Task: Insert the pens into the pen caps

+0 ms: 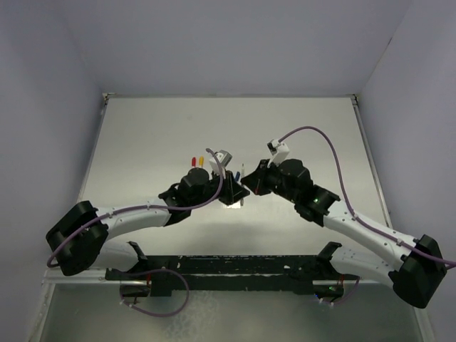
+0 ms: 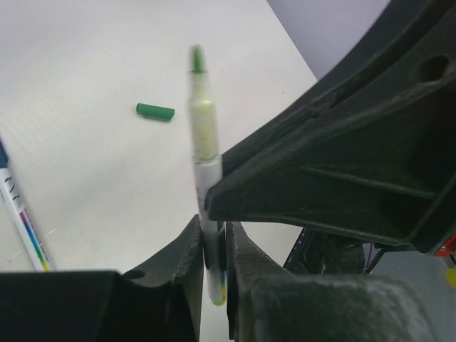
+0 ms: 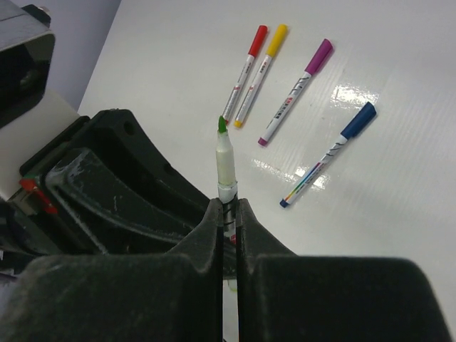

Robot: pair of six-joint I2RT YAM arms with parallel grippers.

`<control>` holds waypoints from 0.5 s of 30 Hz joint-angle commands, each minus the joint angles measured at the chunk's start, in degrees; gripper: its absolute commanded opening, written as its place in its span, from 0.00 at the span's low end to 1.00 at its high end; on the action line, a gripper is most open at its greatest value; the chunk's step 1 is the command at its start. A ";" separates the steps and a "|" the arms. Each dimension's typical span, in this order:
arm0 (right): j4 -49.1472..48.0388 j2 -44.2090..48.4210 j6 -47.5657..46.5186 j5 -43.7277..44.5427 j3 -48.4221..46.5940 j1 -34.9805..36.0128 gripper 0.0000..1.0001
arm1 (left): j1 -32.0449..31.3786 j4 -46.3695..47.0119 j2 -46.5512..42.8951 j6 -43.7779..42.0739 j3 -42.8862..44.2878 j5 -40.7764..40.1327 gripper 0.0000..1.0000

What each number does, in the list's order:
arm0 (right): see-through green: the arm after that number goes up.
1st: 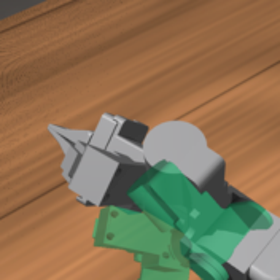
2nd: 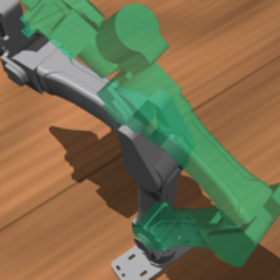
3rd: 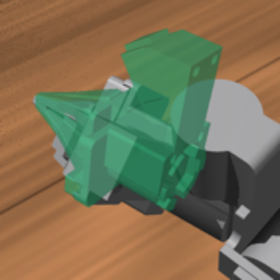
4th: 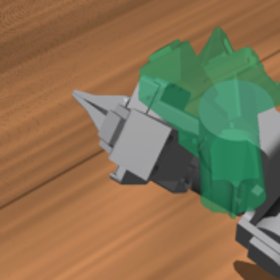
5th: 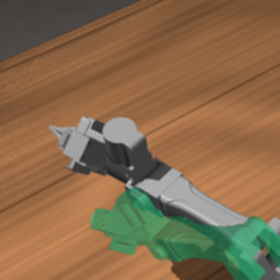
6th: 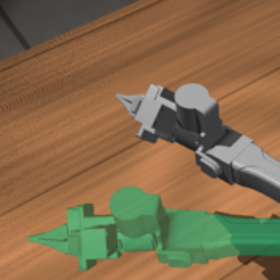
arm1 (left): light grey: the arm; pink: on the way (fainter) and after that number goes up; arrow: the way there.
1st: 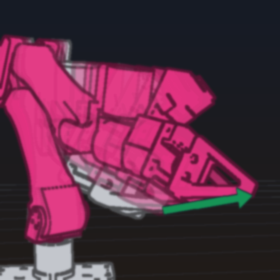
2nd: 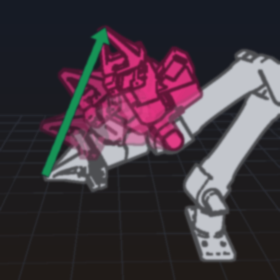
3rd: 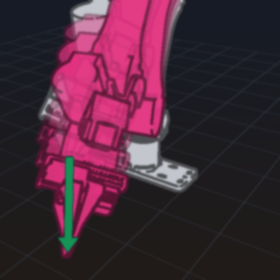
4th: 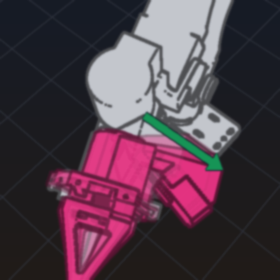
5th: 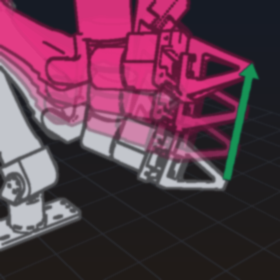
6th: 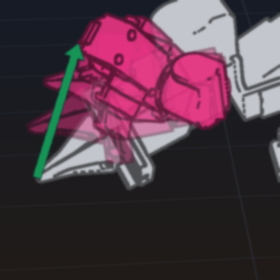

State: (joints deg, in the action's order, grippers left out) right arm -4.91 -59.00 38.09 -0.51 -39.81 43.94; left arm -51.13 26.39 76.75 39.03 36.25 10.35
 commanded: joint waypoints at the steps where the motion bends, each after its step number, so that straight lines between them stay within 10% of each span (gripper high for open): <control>1: -1.34 -0.22 0.47 1.52 -1.11 1.08 0.00 | 0.00 4.34 -3.08 1.05 -1.45 -2.71 0.10; 15: 15.16 4.21 5.59 17.39 -7.11 1.85 0.33 | 0.01 -10.14 -7.76 0.02 -3.47 -8.16 0.00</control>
State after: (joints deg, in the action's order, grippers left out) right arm 1.54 -56.62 38.94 7.81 -41.93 45.84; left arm -51.37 20.29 71.02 39.90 33.82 4.19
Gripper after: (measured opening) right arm 0.330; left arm 0.067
